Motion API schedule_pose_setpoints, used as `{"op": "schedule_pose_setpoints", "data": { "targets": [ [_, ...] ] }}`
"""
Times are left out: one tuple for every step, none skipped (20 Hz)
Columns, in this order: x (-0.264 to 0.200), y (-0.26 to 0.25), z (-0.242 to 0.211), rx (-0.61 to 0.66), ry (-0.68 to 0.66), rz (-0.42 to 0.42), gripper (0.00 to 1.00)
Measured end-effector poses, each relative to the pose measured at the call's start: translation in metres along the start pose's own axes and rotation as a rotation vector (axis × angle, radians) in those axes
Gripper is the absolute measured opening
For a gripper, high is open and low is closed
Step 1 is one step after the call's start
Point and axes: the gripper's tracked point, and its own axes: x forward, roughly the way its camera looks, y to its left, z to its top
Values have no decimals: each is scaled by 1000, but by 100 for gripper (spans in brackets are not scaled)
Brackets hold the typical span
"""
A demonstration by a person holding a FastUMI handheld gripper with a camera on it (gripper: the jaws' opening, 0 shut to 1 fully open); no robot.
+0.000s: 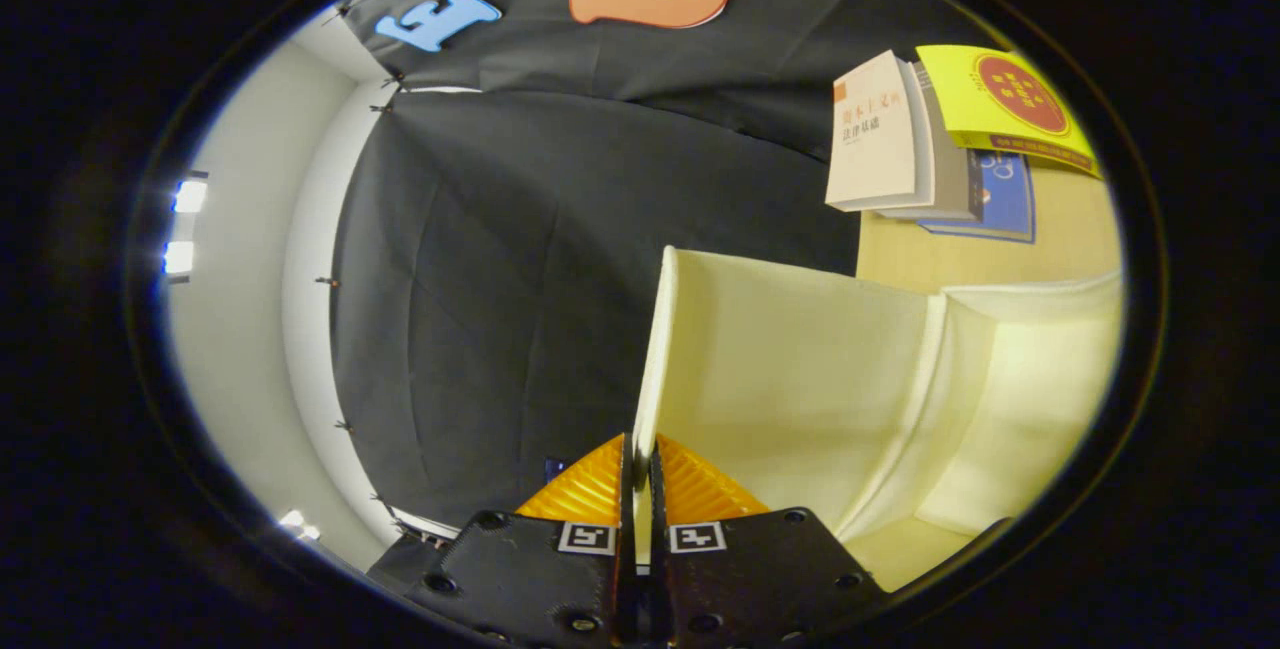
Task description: Open the storage box then place both shoes into the box .Put the left shoe in first, then the right shoe, with the right side of both shoes facing outward in a uniform manner.
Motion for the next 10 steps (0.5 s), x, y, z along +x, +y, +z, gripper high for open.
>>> {"op": "schedule_pose_setpoints", "data": {
  "targets": [
    [10,4,-7,6,-6,-21,6],
    [15,10,-1,4,-1,-19,14],
    [23,14,-3,-4,10,-23,34],
    [25,16,-7,-12,16,-40,44],
    [28,15,-12,-22,28,-60,54],
    [27,14,-17,-25,38,-81,64],
    [23,12,-22,-22,41,-100,74],
    [20,12,-24,-25,34,-118,83],
    [14,5,-27,-41,29,-151,94],
    [4,-4,-31,-56,28,-188,94]
  ]
}}
